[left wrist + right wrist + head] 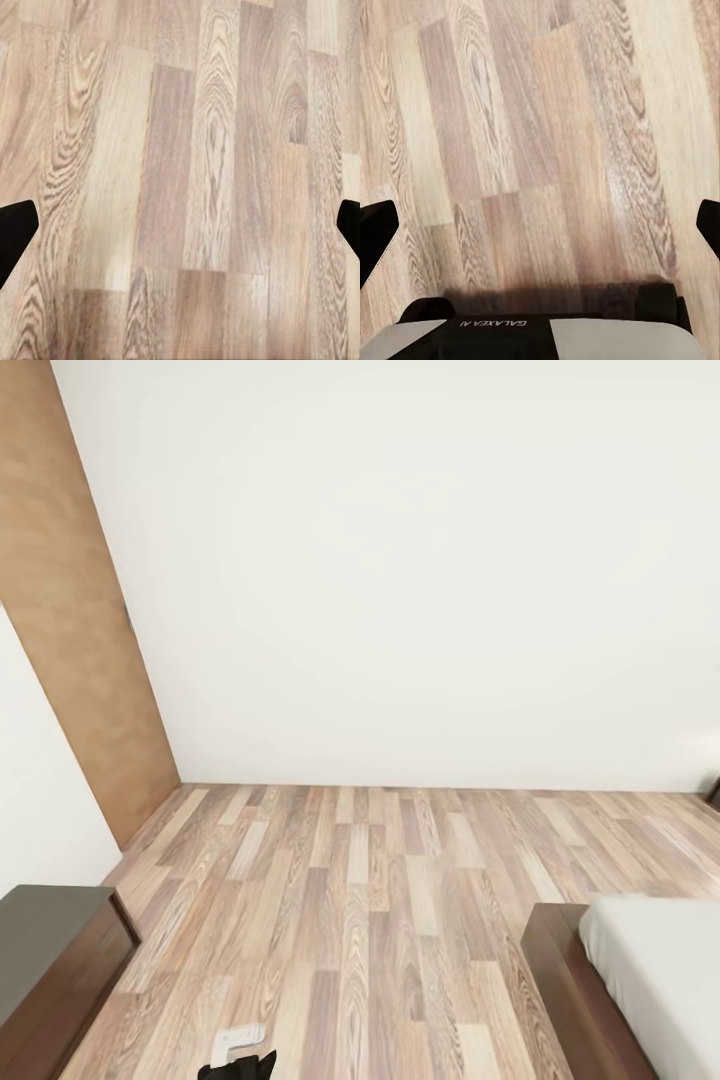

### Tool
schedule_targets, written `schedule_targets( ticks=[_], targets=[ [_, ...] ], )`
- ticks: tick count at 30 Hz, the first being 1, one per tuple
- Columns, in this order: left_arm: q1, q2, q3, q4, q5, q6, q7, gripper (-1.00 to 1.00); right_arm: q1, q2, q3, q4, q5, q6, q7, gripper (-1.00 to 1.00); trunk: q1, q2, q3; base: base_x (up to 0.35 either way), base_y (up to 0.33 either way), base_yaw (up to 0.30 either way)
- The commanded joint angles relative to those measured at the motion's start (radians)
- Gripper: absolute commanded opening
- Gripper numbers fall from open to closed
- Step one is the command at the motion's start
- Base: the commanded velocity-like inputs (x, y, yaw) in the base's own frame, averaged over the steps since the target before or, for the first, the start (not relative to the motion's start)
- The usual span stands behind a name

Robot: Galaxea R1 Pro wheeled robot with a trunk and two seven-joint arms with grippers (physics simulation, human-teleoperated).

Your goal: In the bedroom, move the book from the bed onto either nightstand, and place the two sandals side by side next to the bed.

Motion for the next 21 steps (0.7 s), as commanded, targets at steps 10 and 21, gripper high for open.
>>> schedule_targets(
  ticks=[10, 21],
  targets=[
    [-0.001, 0.000, 0.005, 0.001, 0.004, -0.001, -0.007, 1.00, -0.002, 0.000, -0.001, 0.004, -0.009, -0.001, 0.005, 1.00, 0.001, -0.001, -0.001, 0.331, 0.000, 0.000],
    [-0.001, 0.000, 0.005, 0.001, 0.003, -0.001, -0.007, 1.00, -0.002, 0.000, -0.001, 0.004, -0.011, -0.001, 0.005, 1.00, 0.001, -0.001, -0.001, 0.331, 0.000, 0.000]
  ],
)
